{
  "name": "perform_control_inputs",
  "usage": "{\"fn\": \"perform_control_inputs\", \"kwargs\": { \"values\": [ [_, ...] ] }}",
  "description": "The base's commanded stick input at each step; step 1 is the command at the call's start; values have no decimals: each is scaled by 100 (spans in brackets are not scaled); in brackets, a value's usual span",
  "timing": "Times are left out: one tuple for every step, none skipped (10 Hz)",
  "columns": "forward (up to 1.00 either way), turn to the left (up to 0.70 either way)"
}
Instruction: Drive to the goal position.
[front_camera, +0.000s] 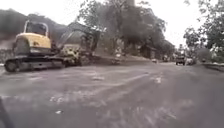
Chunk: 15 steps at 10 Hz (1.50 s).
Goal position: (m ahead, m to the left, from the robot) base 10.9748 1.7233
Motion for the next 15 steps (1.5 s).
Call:
{"fn": "perform_control_inputs", "kwargs": {
  "values": [
    [70, 0],
    [66, 0],
    [37, 0],
    [8, 0],
    [0, 0],
    [0, 0],
    [0, 0],
    [0, 0],
    [0, 0],
    [0, 0],
    [0, 0],
    [0, 0],
    [0, 0],
    [24, 0],
    [53, 0]
  ]
}}
